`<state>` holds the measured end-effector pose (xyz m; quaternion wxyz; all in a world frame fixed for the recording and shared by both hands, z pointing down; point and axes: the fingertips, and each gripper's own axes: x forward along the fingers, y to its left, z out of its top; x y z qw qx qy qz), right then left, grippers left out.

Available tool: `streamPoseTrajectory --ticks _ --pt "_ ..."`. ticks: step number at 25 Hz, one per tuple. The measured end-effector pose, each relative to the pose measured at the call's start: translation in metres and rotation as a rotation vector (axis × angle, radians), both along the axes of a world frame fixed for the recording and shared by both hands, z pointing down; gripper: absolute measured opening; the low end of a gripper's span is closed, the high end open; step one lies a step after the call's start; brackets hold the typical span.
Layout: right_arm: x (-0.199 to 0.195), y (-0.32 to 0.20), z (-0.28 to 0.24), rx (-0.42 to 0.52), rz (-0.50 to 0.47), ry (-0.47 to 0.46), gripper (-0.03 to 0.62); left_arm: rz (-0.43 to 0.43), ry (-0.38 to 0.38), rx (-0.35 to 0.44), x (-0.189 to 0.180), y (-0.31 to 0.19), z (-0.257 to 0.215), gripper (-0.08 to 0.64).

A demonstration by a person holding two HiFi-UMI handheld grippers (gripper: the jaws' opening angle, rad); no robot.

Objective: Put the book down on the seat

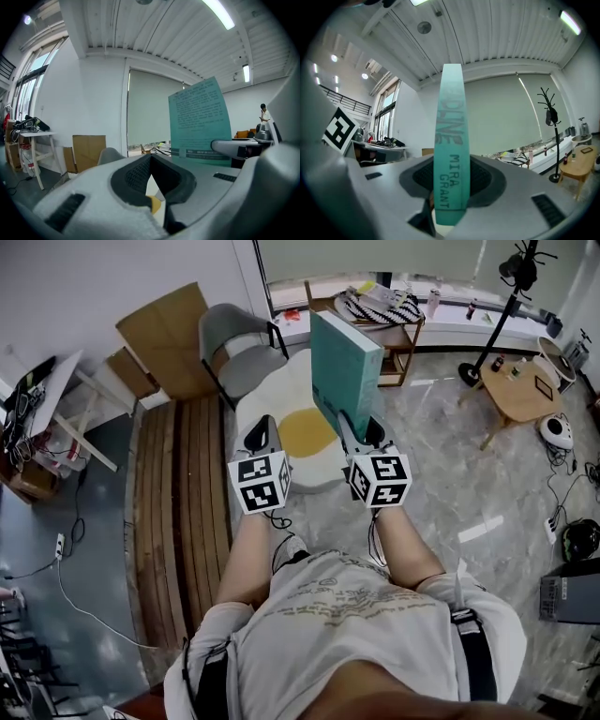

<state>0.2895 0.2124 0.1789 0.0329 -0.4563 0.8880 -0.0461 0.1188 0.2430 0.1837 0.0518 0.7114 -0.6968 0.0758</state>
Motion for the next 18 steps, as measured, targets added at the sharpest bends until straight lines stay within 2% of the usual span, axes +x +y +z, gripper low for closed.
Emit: streamPoseTrajectory --ticks 10,18 --pt "-0.08 -0.076 -0.007 -0.006 0.004 0.018 0.164 0.024 0.002 -0.031 -0.076 -0.081 0.003 0.02" --pt "-0.12 -0.117 -0.007 -0.02 0.03 0.028 0.164 0.062 0.014 -0.06 -0.115 -0.128 0.013 0.02"
